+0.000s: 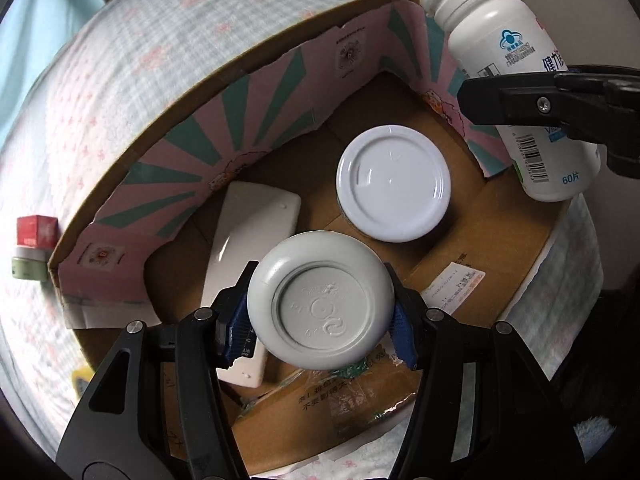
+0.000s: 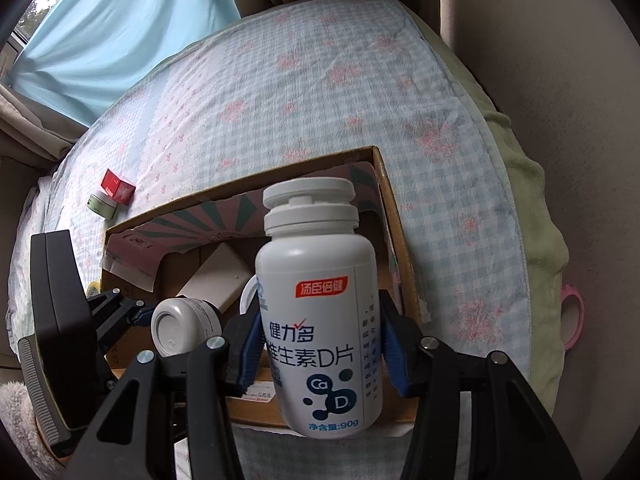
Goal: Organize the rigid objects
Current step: 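Release the cap with the left tool while the right tool releases the bottle into the box, then move both tools back over the remaining tape roll and earbud case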
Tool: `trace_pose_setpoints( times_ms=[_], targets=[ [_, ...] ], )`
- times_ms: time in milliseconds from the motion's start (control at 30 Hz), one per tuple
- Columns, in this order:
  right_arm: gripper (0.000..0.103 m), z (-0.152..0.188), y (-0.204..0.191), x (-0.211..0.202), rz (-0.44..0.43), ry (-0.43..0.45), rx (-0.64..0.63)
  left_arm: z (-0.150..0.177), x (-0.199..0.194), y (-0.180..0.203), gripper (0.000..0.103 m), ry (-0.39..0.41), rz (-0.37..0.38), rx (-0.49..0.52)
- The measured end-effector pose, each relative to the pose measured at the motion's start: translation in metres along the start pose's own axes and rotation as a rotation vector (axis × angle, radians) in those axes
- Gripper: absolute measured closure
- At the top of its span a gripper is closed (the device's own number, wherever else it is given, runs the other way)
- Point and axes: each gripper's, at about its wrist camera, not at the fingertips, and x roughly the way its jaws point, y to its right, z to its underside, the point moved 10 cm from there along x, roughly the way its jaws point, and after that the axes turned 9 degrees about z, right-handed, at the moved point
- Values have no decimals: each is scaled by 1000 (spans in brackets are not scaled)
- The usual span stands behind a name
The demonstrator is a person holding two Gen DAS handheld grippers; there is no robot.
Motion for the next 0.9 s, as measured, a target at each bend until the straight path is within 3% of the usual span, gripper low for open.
trace_pose_setpoints(
  times_ms=[67, 100, 133, 200, 433, 667, 900],
  targets=[
    [55, -1, -1, 3, 2, -3, -18, 0, 4, 2, 43, -34, 17, 0],
    [51, -3, -2, 0, 0, 12, -27, 1, 4, 2, 14, -42, 10, 4],
    [44, -5, -2, -2, 2, 27, -32, 1, 0, 1, 0, -36, 10, 7],
    [0, -11, 1, -10, 20, 56, -29, -1, -14, 2, 0, 15, 41, -12],
    [0, -19, 4, -28, -4, 113, -3, 10, -52, -14, 0, 58, 13, -78],
    [0, -23, 1, -44, 37, 137, -17, 22, -75, -15, 0, 96, -2, -101],
    [0, -18, -6, -72, 29, 127, -9, 37, -113, -14, 0, 158, -20, -124]
  ],
)
